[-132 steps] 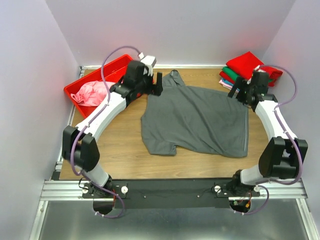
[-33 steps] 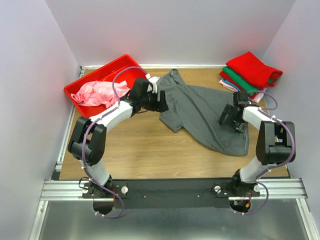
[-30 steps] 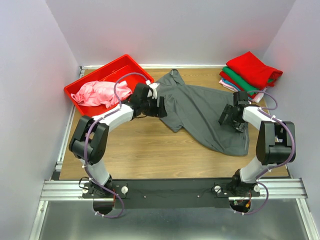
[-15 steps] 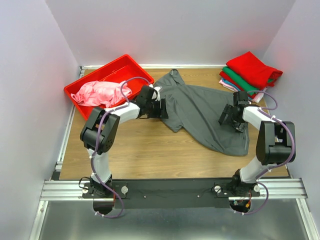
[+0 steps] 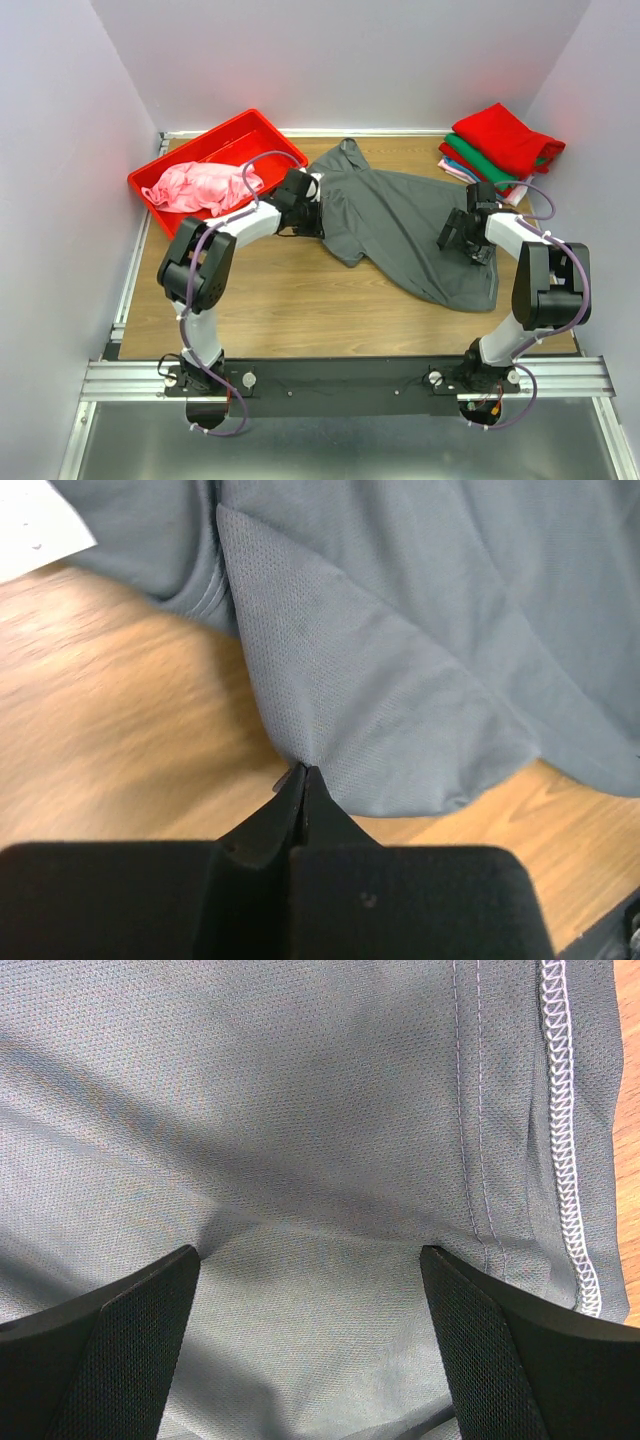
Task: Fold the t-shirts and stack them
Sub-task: Flatten the tshirt out
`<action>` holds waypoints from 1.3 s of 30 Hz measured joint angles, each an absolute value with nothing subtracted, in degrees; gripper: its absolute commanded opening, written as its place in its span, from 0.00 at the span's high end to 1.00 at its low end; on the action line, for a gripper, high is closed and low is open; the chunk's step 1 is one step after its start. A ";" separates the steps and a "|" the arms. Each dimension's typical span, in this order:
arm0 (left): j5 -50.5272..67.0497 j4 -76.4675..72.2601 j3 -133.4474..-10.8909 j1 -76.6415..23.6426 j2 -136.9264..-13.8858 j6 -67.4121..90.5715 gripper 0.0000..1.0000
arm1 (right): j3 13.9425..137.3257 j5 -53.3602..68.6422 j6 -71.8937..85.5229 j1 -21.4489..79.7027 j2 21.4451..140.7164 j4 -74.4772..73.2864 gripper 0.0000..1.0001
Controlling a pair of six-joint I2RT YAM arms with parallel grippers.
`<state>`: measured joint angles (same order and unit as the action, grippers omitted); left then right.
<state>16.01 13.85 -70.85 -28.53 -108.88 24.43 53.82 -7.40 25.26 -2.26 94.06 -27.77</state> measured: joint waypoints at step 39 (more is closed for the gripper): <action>6.44 19.00 -67.75 -28.62 -96.66 23.03 0.35 | 53.95 -5.61 24.62 -2.37 93.82 -28.12 0.02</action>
